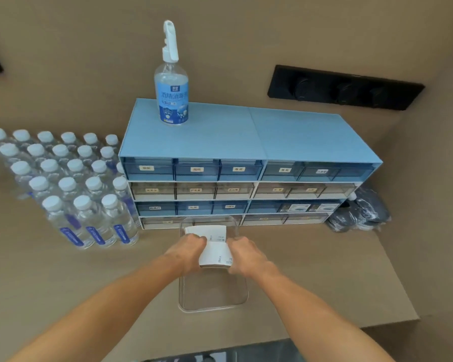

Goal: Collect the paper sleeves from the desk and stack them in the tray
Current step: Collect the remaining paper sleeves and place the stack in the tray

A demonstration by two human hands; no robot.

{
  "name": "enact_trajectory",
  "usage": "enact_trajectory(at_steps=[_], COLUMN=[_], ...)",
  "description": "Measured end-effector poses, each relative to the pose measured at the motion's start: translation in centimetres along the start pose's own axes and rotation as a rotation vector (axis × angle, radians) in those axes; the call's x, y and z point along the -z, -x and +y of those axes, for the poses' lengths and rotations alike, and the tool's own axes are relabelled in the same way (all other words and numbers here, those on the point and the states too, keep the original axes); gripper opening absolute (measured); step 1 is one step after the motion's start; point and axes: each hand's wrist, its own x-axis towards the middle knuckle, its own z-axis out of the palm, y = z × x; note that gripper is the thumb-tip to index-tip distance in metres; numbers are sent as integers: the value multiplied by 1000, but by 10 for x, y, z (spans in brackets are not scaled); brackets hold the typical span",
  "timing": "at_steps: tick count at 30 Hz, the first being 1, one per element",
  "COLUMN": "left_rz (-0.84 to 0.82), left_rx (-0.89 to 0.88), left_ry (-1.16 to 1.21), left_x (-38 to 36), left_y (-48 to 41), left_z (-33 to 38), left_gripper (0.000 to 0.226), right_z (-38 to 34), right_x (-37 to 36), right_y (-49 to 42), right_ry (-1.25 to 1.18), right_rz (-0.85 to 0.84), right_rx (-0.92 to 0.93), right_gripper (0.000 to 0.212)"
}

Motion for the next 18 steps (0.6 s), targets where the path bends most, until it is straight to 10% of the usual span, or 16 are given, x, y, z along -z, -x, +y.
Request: enact_trajectory(at_steps=[18], left_rz=[-161], left_rx=[134], left_ry=[-11], left_x=[-26], left_y=[-22], left_z=[1], left_gripper=[54], right_z=[-8], right_x=[-22], right_y=[-42], right_ry=[207], right_rz=[-161], right_rx=[85], right_gripper=[55])
